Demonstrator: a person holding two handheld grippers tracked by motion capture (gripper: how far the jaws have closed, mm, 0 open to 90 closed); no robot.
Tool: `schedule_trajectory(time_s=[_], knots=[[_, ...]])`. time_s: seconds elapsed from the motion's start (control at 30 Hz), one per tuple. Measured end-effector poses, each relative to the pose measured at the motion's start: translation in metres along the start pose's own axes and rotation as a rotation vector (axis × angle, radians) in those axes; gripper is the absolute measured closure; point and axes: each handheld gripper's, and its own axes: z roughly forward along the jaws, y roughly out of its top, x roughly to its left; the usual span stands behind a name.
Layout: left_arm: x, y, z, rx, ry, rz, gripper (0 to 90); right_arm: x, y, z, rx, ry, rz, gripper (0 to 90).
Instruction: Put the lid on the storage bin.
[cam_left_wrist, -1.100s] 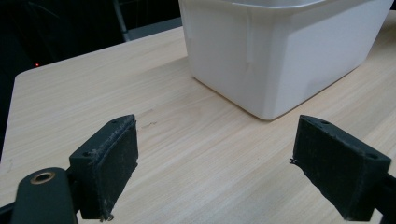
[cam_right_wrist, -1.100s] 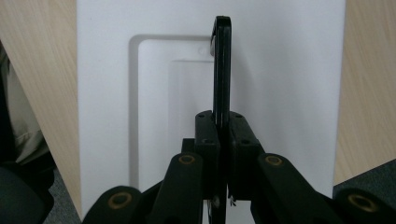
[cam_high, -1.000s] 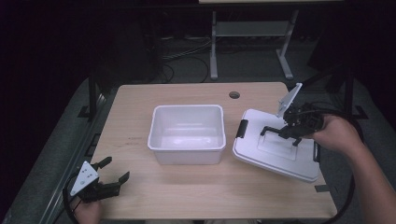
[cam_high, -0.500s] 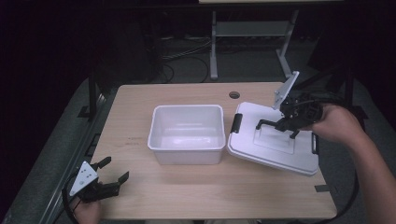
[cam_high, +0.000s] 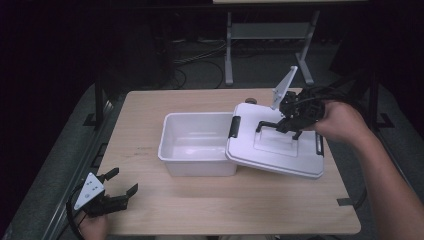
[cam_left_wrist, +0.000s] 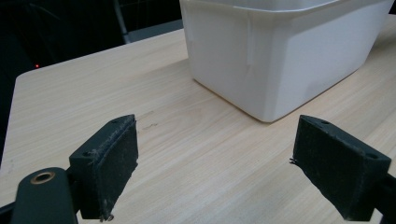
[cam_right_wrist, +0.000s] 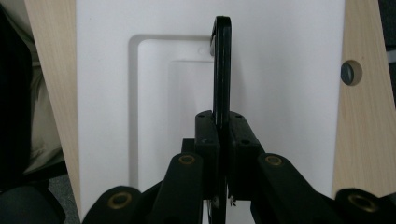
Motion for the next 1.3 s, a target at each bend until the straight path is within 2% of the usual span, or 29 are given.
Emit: schedule_trajectory(time_s=[0.67,1.3], knots=[[0.001,0.0,-0.001,-0.004,0.0,-0.002,13.5,-0.003,0.051,0.014,0.005,0.02,-0.089,84.5],[0.001,0.0,0.0,-0.009,-0.002,-0.007,13.6,-0.005,0.099,0.027,0.013,0.04,-0.127,84.5]])
